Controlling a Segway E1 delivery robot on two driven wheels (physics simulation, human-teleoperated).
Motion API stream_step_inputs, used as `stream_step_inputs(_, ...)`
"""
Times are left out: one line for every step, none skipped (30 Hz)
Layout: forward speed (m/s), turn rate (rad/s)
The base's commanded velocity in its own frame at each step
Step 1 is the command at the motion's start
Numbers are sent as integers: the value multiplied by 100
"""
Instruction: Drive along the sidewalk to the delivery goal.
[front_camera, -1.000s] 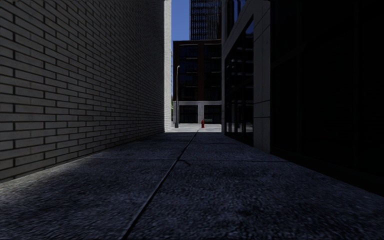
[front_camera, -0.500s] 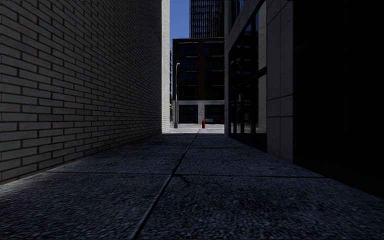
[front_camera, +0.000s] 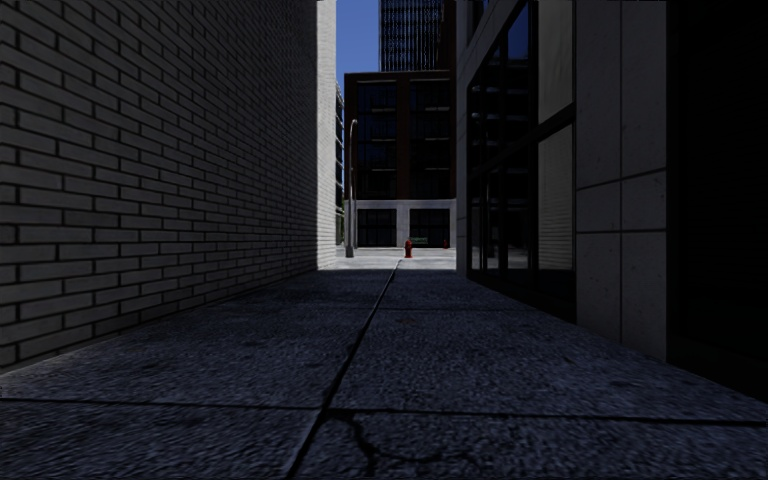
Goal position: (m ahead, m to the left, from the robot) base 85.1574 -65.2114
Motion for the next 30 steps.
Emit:
stream_step_inputs(200, 0)
stream_step_inputs(200, 0)
stream_step_inputs(200, 0)
stream_step_inputs(200, 0)
stream_step_inputs(200, 0)
stream_step_inputs(200, 0)
stream_step_inputs(200, 0)
stream_step_inputs(200, 0)
stream_step_inputs(200, 0)
stream_step_inputs(200, 0)
stream_step_inputs(200, 0)
stream_step_inputs(200, 0)
stream_step_inputs(200, 0)
stream_step_inputs(200, 0)
stream_step_inputs(200, 0)
stream_step_inputs(200, 0)
stream_step_inputs(200, 0)
stream_step_inputs(200, 0)
stream_step_inputs(200, 0)
stream_step_inputs(200, 0)
stream_step_inputs(200, 0)
stream_step_inputs(200, 0)
stream_step_inputs(200, 0)
stream_step_inputs(200, 0)
stream_step_inputs(200, 0)
stream_step_inputs(200, 0)
stream_step_inputs(200, 0)
stream_step_inputs(200, 0)
stream_step_inputs(200, 0)
stream_step_inputs(200, 0)
